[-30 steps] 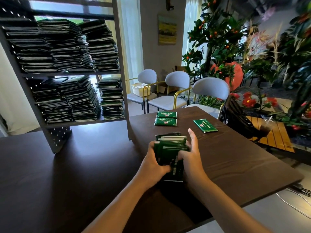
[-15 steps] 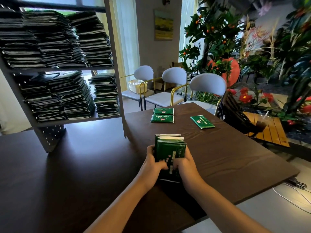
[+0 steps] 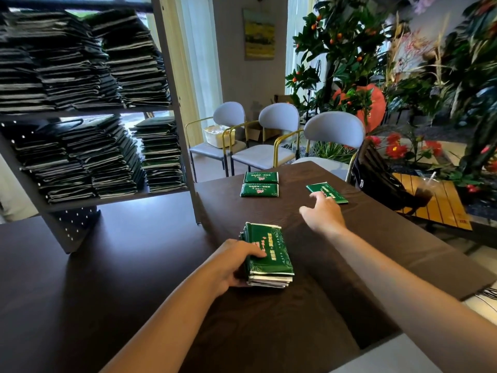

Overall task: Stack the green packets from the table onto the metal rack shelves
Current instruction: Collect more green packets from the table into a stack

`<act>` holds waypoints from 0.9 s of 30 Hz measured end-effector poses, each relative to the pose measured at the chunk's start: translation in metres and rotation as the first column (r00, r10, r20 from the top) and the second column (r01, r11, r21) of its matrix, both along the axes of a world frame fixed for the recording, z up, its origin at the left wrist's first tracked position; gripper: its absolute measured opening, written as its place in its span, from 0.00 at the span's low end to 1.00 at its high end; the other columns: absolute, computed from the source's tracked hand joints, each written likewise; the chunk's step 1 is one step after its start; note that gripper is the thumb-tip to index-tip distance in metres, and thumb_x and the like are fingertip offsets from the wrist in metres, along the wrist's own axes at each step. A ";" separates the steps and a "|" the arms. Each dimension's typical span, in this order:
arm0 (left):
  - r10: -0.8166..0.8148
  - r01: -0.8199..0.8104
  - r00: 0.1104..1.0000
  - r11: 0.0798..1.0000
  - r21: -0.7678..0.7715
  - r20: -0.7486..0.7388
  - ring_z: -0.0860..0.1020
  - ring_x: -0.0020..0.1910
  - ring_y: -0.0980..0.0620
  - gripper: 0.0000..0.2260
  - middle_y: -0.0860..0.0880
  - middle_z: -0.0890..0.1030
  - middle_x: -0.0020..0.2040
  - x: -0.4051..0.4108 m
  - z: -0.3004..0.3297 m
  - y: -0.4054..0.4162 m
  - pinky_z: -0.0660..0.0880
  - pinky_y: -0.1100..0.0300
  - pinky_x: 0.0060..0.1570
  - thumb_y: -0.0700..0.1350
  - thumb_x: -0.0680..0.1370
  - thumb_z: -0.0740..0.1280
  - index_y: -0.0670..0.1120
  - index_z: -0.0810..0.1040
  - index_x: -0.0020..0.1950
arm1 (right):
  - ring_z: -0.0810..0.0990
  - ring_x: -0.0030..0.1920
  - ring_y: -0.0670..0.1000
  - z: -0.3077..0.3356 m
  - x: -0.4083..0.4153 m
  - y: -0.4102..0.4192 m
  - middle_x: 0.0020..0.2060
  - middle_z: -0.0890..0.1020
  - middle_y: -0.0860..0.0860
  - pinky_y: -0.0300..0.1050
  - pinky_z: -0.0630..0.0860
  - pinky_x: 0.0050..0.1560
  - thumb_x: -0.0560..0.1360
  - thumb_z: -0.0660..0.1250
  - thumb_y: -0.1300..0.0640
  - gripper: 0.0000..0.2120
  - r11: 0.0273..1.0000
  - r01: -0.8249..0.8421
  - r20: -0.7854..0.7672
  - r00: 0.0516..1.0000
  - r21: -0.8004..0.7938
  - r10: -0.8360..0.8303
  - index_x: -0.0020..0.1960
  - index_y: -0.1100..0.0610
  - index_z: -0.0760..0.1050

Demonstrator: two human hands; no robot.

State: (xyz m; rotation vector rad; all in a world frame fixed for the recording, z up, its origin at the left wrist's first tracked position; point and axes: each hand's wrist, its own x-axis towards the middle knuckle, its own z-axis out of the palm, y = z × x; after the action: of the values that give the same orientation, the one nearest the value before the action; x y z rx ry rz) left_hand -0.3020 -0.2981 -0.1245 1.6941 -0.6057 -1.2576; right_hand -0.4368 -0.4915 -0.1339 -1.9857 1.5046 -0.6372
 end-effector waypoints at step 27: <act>0.152 -0.159 0.986 0.981 -0.115 -0.063 0.85 0.48 0.45 0.29 0.44 0.81 0.57 -0.013 -0.013 0.012 0.83 0.52 0.38 0.44 0.74 0.76 0.49 0.65 0.70 | 0.84 0.35 0.58 -0.003 -0.027 0.081 0.36 0.86 0.52 0.47 0.78 0.35 0.74 0.72 0.56 0.04 0.661 -0.092 -0.016 0.993 -0.745 0.121 0.47 0.53 0.84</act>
State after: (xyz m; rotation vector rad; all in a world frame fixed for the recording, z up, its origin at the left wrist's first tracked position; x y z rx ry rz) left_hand -0.3155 -0.2861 -0.1378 1.5716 -0.4961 -1.1303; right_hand -0.4634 -0.4109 -0.1366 -2.6085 1.1677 -1.4085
